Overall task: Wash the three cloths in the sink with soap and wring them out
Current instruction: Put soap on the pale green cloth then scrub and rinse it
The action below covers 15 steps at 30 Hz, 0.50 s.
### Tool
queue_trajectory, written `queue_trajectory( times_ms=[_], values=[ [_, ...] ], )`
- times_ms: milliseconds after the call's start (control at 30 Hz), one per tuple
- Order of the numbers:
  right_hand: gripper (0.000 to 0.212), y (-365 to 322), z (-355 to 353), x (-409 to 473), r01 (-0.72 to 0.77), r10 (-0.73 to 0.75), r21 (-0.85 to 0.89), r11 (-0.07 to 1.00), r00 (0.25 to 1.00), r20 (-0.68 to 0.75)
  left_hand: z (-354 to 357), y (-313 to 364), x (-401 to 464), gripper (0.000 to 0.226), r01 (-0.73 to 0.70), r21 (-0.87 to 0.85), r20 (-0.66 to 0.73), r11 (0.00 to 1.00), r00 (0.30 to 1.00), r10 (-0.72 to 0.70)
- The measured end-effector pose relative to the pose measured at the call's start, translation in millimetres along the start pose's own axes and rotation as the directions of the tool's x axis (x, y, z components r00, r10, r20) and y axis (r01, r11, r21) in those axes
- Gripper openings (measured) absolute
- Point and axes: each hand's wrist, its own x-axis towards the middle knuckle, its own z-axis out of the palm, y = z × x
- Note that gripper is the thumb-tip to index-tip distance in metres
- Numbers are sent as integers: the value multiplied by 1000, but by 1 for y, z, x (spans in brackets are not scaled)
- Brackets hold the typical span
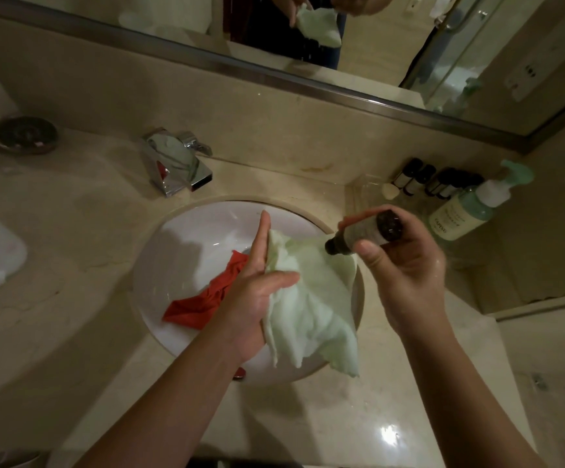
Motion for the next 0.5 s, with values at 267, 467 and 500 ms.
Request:
queue_trajectory(
  times_ms=[267, 467, 500],
  values=[
    [31, 3, 0, 7, -69, 72, 51, 996, 996, -55, 4, 5, -1, 91, -17, -15, -1, 1000, 1000, 17],
    [44, 0, 2, 7, -165, 176, 156, 974, 983, -56, 3, 7, -2, 95, -18, -52, 3, 999, 1000, 19],
    [50, 0, 2, 7, -183, 196, 172, 968, 979, -63, 3, 7, -2, 95, -20, -45, 3, 999, 1000, 20]
  ],
)
